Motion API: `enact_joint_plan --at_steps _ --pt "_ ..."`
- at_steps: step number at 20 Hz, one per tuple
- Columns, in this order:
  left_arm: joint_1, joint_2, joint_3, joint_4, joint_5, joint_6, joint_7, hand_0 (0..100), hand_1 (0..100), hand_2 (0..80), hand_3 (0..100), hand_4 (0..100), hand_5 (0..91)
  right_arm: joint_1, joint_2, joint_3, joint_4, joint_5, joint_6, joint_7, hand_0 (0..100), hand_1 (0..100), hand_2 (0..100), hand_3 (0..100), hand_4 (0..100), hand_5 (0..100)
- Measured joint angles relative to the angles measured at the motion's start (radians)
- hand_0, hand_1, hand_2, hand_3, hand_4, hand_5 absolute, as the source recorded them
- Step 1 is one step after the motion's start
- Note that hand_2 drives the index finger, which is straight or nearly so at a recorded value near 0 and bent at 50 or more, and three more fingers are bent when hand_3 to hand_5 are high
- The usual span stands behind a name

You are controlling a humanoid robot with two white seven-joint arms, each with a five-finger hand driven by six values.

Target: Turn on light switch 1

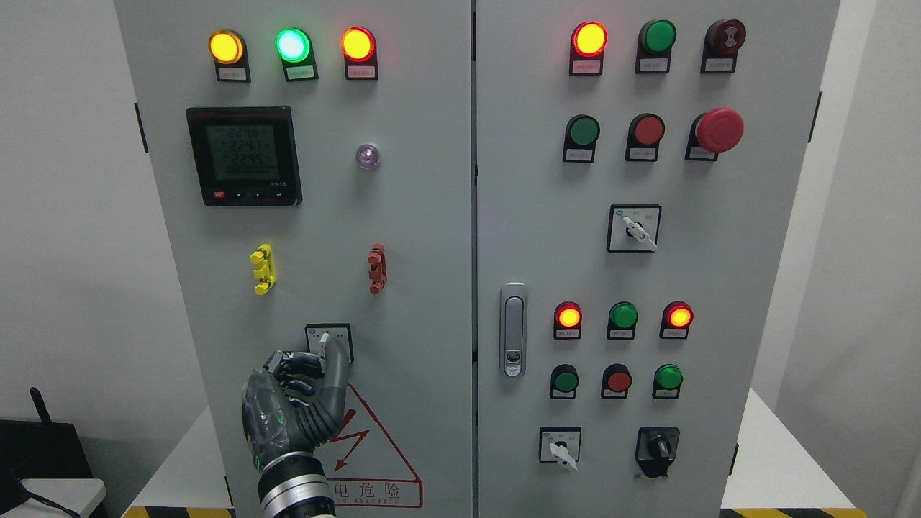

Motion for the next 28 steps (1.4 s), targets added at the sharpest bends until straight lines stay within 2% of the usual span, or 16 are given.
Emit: enact_joint_plan --at_steps 9,18,28 --pt "0.000 0.000 -0.003 0.000 0.000 -0.004 -0.001 43 39 62.5 74 82 78.5 0.000 0.000 0.000 0.000 0.000 0.000 0.000 12 39 0 0 0 0" --pt "0.001 0.000 -0.005 0.000 0.001 -0.006 -0.003 59 34 65.6 76 83 79.5 0.000 0.000 0.000 0.000 0.000 0.000 0.000 12 39 0 0 0 0" --pt "0.001 0.000 -0.006 -0.001 0.001 -0.009 -0.017 66 33 66.7 76 83 80.1 0.000 0.000 0.000 0.000 0.000 0.000 0.000 12 39 0 0 0 0"
